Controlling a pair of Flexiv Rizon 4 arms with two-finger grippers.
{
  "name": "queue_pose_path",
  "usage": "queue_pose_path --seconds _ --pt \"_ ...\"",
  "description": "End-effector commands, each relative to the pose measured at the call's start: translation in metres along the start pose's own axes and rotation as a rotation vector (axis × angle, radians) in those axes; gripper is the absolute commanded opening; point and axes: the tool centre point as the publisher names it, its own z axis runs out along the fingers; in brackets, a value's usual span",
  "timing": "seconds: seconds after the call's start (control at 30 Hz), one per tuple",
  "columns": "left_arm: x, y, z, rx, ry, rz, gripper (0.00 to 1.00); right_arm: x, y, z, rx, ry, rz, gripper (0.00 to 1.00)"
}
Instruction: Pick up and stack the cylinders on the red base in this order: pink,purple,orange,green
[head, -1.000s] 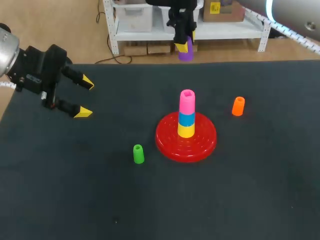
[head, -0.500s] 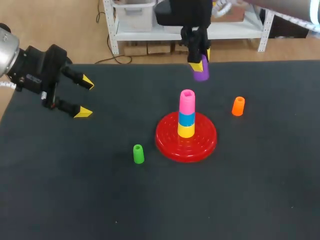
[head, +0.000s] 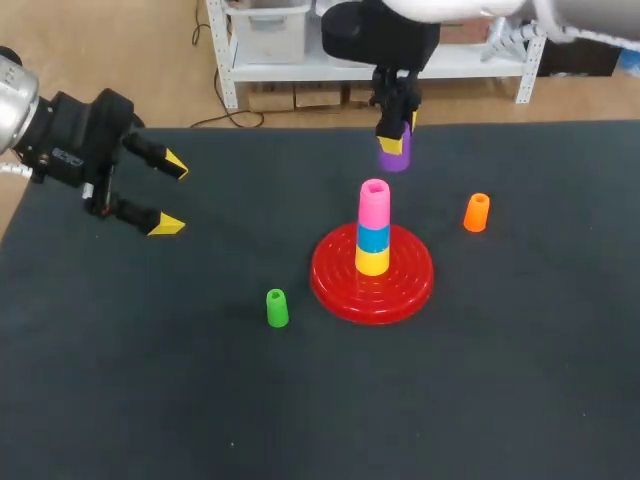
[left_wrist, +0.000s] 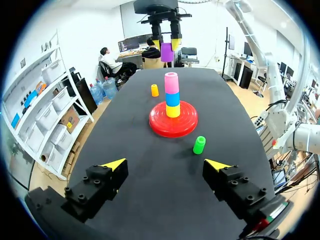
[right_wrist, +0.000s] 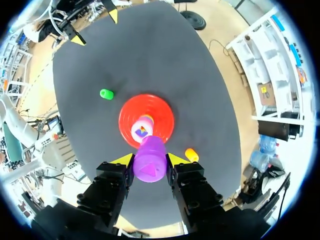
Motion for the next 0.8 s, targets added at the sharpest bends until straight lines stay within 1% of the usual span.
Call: queue_pose_path --seconds 0.03,0.43,0.63,0.8 --pt "0.001 0.0 0.0 -0.002 -0.004 0.002 1.0 0.001 0.0 0.007 -0.013 -0.286 -0.01 0.0" --pt "0.001 0.0 0.0 -0.002 -0.004 0.002 1.0 -0.002 0.004 0.015 -0.041 -0.249 -0.012 0.0" --pt "0.001 0.0 0.0 -0.002 -0.004 0.002 1.0 -0.008 0.005 0.018 -0.061 -0.198 -0.041 0.0" --pt "0.001 0.0 0.0 -0.002 -0.004 0.002 1.0 -0.013 0.006 0.018 -0.067 -0.14 -0.058 0.0"
